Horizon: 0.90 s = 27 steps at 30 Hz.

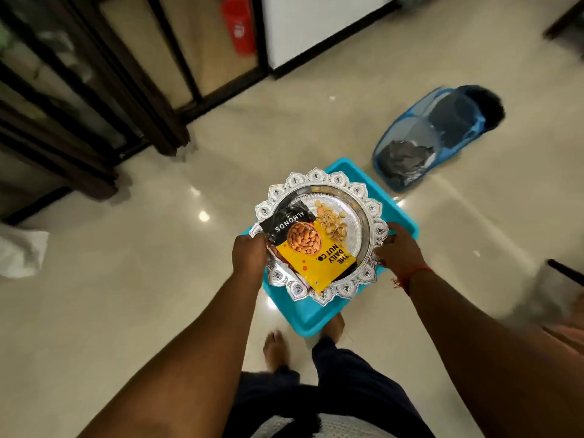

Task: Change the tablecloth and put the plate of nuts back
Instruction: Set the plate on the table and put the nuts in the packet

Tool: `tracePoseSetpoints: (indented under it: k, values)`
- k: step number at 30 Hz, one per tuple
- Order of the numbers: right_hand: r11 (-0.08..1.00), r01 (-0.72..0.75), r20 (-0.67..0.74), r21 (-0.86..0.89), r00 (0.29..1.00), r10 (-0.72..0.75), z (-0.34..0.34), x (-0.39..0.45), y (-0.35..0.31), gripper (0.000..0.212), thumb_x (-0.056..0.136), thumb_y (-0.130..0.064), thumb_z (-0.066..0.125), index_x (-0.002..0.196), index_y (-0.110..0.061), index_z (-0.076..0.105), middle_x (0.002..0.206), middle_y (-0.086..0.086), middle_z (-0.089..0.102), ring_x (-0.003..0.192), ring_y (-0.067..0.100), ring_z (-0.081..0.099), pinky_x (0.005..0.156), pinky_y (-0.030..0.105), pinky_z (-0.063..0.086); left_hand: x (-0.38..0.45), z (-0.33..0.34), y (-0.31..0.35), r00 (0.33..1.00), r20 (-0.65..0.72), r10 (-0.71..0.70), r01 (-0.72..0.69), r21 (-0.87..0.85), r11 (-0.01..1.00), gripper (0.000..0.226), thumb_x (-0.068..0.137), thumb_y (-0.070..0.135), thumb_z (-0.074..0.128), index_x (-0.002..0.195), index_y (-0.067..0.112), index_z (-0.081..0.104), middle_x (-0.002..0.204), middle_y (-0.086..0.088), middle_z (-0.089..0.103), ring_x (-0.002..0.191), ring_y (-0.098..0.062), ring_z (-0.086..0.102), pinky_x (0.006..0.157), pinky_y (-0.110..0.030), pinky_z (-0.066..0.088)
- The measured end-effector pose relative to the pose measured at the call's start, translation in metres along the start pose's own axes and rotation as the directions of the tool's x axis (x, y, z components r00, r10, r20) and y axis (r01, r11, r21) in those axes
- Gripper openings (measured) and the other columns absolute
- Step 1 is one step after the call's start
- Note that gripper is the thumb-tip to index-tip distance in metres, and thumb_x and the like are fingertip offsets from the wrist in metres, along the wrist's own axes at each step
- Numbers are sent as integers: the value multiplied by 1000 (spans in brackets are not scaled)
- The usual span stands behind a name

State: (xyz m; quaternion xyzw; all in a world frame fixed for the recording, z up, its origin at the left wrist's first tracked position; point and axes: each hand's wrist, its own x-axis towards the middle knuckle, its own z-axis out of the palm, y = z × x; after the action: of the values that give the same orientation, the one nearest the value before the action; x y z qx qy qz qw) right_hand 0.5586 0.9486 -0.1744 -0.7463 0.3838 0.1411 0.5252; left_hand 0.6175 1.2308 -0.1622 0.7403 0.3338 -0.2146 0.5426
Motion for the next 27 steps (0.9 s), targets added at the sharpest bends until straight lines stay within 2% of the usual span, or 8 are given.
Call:
tracePoseSetpoints:
  k: [3,7,10,14,17,19,22,27]
  values:
    - [949,91,-136,303,989,-51,-46,-37,-10,50,76,24,54,101,-18,59,75,9,60,76,26,61,76,54,56,-18,22,57,985,96,143,-147,27,989,38,91,30,57,92,-7,68,92,-25,70,88,-42,68,86,-52,55]
    - [841,210,-339,498,940,-34,-111,-88,-4,49,79,21,51,104,-21,58,68,1,53,50,3,56,49,28,55,-78,78,112,913,194,360,-365,-9,931,40,80,45,57,64,9,60,70,-13,65,84,-40,68,80,-50,53]
    - [729,288,-464,621,884,46,-170,-127,16,48,79,16,50,111,-18,59,72,2,58,53,5,57,46,25,50,-135,129,130,846,340,410,-407,-84,909,36,71,45,58,64,10,60,76,-14,70,86,-40,69,84,-56,55]
    - [592,391,-569,705,810,142,-246,-167,61,44,78,12,51,104,-22,63,74,0,62,60,8,57,47,25,50,-202,207,133,737,514,439,-451,-109,886,30,79,36,63,81,7,69,90,-16,74,89,-37,71,85,-53,55]
    - [501,468,-625,728,754,204,-305,-192,106,48,79,11,53,113,-21,63,85,4,64,74,17,57,57,29,51,-253,272,119,669,587,457,-471,-141,871,21,83,30,64,82,9,68,89,-13,73,83,-29,68,79,-46,56]
    - [459,522,-663,719,714,225,-350,-209,141,51,78,13,52,122,-13,61,95,11,64,82,24,58,63,31,50,-293,321,105,628,623,467,-485,-156,860,18,83,28,62,85,11,67,94,-15,70,88,-29,66,88,-51,54]
    - [398,590,-700,703,672,240,-414,-233,186,51,75,14,48,118,-10,63,86,7,67,68,20,60,57,27,49,-347,392,81,619,622,480,-460,-209,863,26,78,26,58,94,9,70,105,-19,70,101,-37,66,94,-57,50]
    - [383,616,-723,688,628,289,-522,-281,269,52,78,9,47,120,-17,61,90,3,67,69,16,61,55,26,49,-453,511,31,574,676,462,-432,-229,872,15,84,10,53,87,17,67,89,-6,67,87,-22,59,77,-36,51]
